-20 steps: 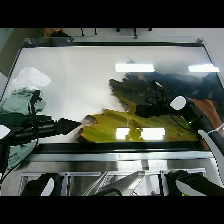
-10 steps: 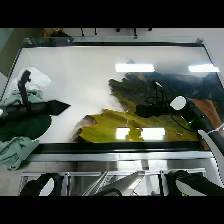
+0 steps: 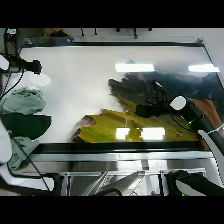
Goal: Fold the shirts.
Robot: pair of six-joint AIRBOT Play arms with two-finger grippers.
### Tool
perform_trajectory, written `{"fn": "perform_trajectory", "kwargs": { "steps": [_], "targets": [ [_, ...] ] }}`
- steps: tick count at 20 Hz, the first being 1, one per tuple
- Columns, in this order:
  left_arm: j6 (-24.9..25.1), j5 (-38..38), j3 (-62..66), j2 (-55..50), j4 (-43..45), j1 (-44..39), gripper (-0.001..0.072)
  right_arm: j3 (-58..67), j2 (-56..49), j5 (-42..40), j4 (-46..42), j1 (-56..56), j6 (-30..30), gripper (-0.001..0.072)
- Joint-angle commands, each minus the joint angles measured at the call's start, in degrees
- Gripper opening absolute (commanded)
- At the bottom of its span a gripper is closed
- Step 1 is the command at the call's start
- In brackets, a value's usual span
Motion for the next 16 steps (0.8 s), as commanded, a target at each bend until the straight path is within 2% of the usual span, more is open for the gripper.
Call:
{"fn": "perform_trajectory", "kwargs": {
  "steps": [1,6,11,12,13,14,16],
  "targets": [
    [-1.7,3.7,12.7,-17.7,7.7,3.2,0.0692,0.0,0.0,0.0,0.0,0.0,0.0,0.002],
    [-1.7,12.7,14.3,-29.2,9.3,7.6,0.0691,0.0,0.0,0.0,0.0,0.0,0.0,0.002],
    [-2.0,14.5,13.7,-34.3,12.0,9.8,0.0688,0.0,0.0,0.0,0.0,0.0,0.0,0.0021],
    [-2.1,14.7,13.7,-34.7,12.0,9.8,0.0523,0.0,0.0,0.0,0.0,0.0,0.0,0.002],
    [-2.0,14.1,13.7,-34.8,12.0,9.5,0.0179,0.0,0.0,0.0,0.0,0.0,0.0,0.002],
    [-2.1,13.2,13.7,-34.5,12.1,8.9,0.0028,0.0,0.0,0.0,0.0,0.0,0.0,0.0021],
    [-2.0,12.7,13.7,-32.3,12.1,7.4,0.0028,0.0,0.0,0.0,0.0,0.0,0.0,0.002]
  ]
}}
